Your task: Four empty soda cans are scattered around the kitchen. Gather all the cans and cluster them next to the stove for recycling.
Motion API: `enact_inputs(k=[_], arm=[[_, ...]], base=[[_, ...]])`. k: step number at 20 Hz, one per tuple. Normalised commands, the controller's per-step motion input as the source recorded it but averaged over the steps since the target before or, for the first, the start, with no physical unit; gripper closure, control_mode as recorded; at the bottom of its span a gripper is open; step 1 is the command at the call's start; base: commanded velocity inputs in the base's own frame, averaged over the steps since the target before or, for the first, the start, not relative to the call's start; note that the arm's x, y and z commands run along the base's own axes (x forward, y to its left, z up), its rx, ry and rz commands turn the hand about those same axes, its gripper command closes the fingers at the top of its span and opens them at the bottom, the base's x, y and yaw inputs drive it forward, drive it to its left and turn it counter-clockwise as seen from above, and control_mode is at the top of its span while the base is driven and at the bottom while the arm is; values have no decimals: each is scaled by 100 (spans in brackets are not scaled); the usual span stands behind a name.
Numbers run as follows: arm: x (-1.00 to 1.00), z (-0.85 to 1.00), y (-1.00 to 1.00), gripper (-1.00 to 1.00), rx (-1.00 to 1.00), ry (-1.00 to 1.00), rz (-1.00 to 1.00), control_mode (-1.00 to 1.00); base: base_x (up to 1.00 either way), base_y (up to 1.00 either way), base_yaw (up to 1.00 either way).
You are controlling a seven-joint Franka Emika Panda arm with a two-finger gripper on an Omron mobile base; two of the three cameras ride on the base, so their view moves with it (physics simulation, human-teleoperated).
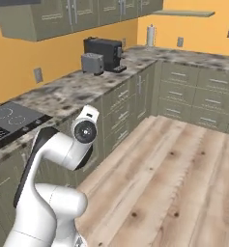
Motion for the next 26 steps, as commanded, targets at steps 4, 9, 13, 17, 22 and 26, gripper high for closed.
enact_inputs(k=[4,9,13,17,22,26], arm=[[0,0,0,-100,0,0,0,100],[0,0,0,-100,0,0,0,100],[0,0,0,-100,0,0,0,100],[0,0,0,-100,0,0,0,100],[0,0,0,-100,0,0,0,100],[0,0,0,-100,0,0,0,100]], base=[[13,0,-46],[8,0,-44],[4,0,-43],[7,0,-42],[6,0,-40],[3,0,-37]])
